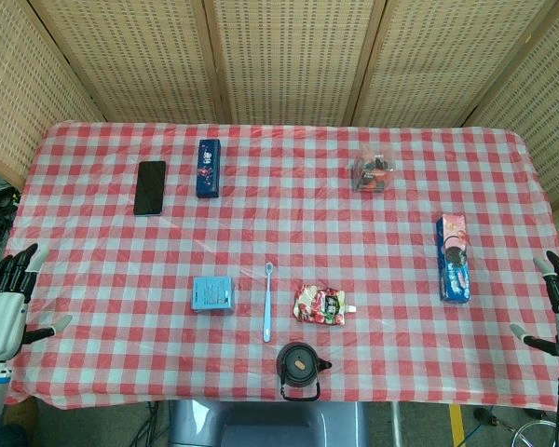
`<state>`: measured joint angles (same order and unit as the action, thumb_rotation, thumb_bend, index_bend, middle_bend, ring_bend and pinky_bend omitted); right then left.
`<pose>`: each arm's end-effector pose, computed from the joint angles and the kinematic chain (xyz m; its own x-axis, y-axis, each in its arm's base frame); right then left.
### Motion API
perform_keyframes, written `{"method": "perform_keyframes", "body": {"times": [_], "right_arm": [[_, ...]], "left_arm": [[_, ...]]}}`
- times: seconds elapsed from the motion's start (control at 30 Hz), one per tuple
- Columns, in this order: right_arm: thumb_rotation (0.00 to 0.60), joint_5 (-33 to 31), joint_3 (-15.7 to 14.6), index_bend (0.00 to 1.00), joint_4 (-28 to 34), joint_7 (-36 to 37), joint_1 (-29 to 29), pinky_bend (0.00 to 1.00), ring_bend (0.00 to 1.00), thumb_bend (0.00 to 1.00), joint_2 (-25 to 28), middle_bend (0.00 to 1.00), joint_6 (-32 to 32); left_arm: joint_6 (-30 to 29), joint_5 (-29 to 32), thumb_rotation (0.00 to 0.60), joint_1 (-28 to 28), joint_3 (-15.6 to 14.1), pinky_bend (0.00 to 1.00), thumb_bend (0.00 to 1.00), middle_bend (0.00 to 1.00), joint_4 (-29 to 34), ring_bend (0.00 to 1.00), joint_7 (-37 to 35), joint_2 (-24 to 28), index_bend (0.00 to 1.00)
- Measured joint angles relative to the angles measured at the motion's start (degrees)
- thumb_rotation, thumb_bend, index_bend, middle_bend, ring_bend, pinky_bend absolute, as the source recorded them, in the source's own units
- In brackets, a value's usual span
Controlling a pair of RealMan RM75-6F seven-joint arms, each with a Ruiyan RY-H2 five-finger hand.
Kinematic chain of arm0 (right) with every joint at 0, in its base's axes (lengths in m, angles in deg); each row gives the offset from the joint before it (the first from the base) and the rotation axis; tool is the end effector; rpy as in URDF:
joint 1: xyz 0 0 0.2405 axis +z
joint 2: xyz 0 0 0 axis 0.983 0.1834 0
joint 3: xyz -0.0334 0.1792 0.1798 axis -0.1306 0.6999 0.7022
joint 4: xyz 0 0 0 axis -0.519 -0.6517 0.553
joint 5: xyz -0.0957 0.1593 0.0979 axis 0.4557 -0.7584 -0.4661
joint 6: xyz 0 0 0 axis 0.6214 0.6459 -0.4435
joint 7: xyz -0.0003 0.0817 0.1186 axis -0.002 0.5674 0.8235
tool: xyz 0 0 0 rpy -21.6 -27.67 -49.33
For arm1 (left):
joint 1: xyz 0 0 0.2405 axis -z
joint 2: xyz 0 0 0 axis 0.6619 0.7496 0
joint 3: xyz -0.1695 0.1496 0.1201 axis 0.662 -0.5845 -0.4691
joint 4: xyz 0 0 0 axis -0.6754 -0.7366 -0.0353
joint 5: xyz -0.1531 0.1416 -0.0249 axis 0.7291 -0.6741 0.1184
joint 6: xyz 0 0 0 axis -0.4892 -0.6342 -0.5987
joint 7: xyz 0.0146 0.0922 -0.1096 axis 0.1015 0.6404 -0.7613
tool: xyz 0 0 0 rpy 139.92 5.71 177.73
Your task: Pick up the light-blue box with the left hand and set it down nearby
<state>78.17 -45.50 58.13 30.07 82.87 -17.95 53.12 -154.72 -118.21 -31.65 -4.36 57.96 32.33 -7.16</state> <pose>-0.3413 -0.1839 0.1982 0.3560 0.1049 0.9286 -0.9335 -0.0045 0.3584 -0.2937 0.1880 0.1356 0.3256 -0.0408 0.9446 0.9441 -0.0407 -0.3272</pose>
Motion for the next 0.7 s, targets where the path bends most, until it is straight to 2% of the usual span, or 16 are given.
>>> {"method": "perform_keyframes", "body": {"times": [0.37,0.57,0.7], "right_arm": [[0.6,-0.8,0.2,0.0,0.0,1.0,0.0,0.0,0.0,0.0,0.4,0.0,-0.6],[0.6,-1.0,0.2,0.0,-0.1,1.2,0.1,0.0,0.0,0.0,0.4,0.0,-1.1],[0.6,-1.5,0.3,0.0,-0.4,1.2,0.2,0.0,0.0,0.0,0.3,0.0,-1.6]], "left_arm": [[4.0,-3.1,0.6,1.5,0.0,0.0,0.0,0.0,1.0,0.0,2.2,-0.7,0.0],[12.4,-5.9,0.6,6.2,-0.5,0.0,0.0,0.0,2.3,0.0,4.9,-3.1,0.0],[20.8,-5.6,0.6,11.0,0.6,0.01,0.0,0.0,2.2,0.0,7.3,-7.7,0.0]]}}
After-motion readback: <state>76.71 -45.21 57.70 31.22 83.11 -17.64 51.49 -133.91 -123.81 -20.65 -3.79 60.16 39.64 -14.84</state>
